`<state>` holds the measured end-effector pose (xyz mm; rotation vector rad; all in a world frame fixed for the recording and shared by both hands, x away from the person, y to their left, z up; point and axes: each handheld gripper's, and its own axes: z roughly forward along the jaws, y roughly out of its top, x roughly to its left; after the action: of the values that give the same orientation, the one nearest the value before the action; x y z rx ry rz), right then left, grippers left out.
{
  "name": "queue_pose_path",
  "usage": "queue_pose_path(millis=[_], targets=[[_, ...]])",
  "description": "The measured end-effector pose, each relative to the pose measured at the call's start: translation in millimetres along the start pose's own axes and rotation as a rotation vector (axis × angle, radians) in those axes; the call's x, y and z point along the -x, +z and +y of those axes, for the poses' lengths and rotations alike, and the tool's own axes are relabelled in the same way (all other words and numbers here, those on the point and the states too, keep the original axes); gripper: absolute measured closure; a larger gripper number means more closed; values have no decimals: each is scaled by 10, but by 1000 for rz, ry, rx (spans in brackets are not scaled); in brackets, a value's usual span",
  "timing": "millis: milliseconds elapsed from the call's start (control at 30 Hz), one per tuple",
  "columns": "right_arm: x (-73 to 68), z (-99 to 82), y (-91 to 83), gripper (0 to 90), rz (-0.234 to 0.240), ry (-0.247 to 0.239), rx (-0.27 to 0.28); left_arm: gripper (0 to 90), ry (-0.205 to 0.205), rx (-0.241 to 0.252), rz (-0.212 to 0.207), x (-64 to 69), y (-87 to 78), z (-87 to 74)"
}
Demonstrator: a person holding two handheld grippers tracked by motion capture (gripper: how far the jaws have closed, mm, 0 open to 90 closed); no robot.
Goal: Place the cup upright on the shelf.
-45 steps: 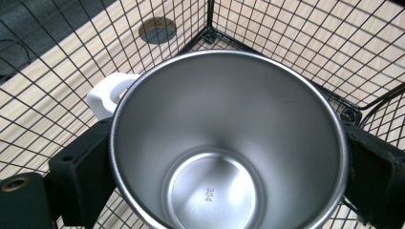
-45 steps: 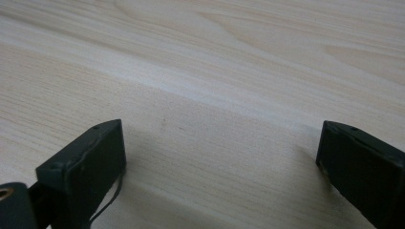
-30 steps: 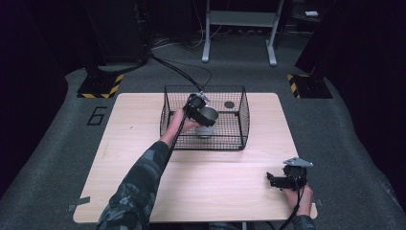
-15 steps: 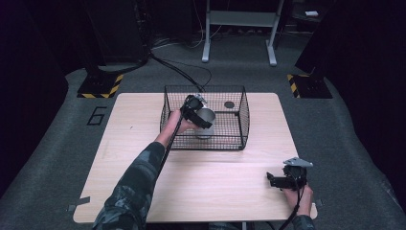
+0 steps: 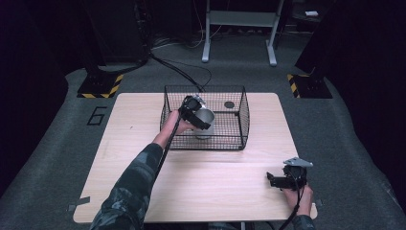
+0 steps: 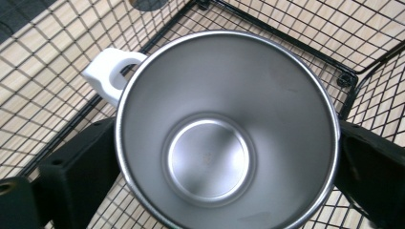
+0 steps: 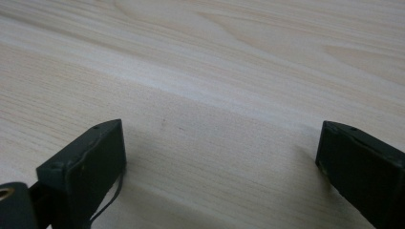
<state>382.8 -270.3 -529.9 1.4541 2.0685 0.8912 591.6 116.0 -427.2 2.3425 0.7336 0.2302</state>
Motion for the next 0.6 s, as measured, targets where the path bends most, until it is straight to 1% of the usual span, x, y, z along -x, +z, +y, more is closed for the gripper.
queue_pose_path(millis=[33,67,100,200,233,333,467,567,600], targets=[[0,0,0,26,0,0,0,21,7,5,4,-10,-23,3],[-4,1,1,26,1,7,1,13,2,6,3,-8,-36,4],[1,0,0,26,1,-1,0,6,4,7,5,-12,-53,6],[-5,2,1,27,-1,8,-3,1,0,26,3,-14,-120,15],[-5,2,2,27,-1,8,-2,1,6,29,7,-16,-146,22],[-4,1,2,27,1,9,2,1,1,40,7,2,-219,32],[-5,1,4,28,-4,9,2,0,-6,71,5,39,-334,39],[-3,2,2,28,-2,8,-1,0,6,81,13,88,-433,44],[-3,2,1,29,-2,8,-2,0,3,90,14,102,-456,42]])
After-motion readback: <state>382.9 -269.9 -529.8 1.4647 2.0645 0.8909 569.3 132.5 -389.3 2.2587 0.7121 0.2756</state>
